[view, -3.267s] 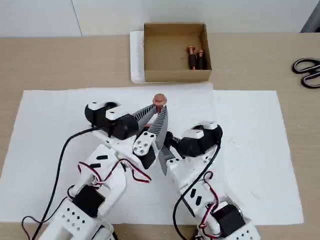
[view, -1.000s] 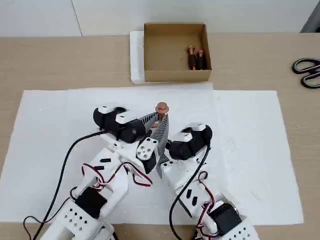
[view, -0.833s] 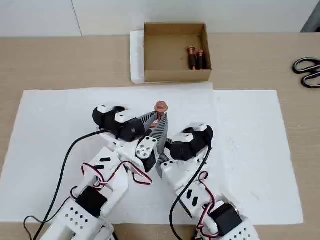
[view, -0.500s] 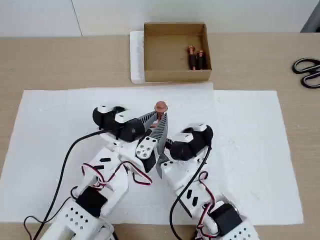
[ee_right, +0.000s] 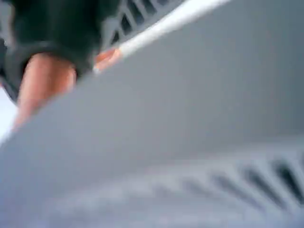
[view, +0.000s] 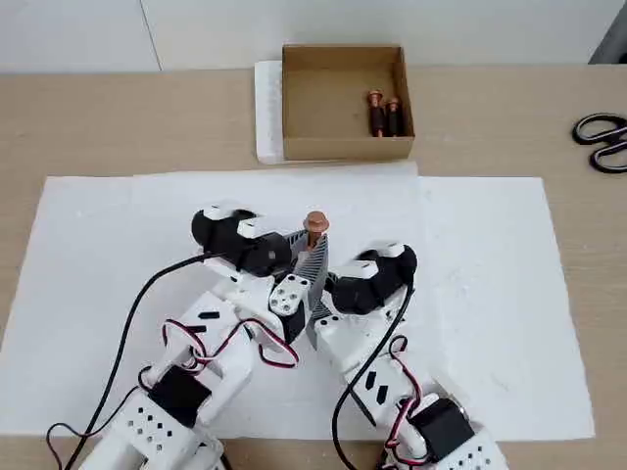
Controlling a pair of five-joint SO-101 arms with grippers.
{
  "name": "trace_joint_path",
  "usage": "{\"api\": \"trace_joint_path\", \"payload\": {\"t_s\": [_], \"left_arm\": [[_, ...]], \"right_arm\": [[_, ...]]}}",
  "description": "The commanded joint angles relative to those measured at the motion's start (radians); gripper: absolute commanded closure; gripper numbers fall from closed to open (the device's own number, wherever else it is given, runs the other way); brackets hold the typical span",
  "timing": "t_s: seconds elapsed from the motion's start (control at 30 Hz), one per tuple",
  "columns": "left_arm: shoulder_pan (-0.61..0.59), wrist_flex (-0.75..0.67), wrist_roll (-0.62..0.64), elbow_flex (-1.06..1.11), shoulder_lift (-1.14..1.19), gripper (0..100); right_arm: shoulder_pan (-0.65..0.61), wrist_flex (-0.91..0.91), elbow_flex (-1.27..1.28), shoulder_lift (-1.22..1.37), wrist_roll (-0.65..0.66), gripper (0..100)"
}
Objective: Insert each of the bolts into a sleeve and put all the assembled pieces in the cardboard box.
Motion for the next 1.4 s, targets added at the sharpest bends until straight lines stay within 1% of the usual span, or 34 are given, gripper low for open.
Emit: {"api": "trace_joint_path", "payload": {"t_s": [0.0,0.2,0.6,0.73,0.8,1.07,1.13,1.27,1.3,1.37], "left_arm": [[-0.003,0.005,-0.006,-0.015,-0.011,99],[-0.003,0.071,-0.008,-0.016,-0.018,99],[-0.005,0.080,-0.008,-0.016,-0.020,99],[-0.005,0.187,-0.006,-0.079,-0.020,99],[-0.005,0.218,-0.006,-0.108,-0.020,99],[-0.008,0.221,-0.005,-0.113,-0.020,99],[-0.008,0.222,-0.005,-0.113,-0.020,95],[-0.011,0.230,0.000,-0.114,-0.020,82],[-0.011,0.247,0.000,-0.119,-0.020,80],[-0.011,0.265,0.000,-0.119,-0.020,79]], "right_arm": [[-0.002,-0.018,-0.014,-0.007,0.009,99.5],[-0.002,-0.018,-0.014,-0.007,0.009,99.5],[-0.002,-0.018,-0.014,-0.007,0.009,99.5],[-0.001,-0.019,-0.014,-0.007,0.009,99.5],[-0.001,-0.021,-0.014,-0.007,0.009,99.5],[-0.001,-0.021,-0.014,-0.007,0.009,99.5],[-0.001,-0.021,-0.014,-0.007,0.009,99.5],[-0.001,-0.021,-0.014,-0.007,0.009,99.5],[-0.001,-0.021,-0.014,-0.007,0.009,99.5],[-0.001,-0.019,-0.014,-0.007,0.009,99.5]]}}
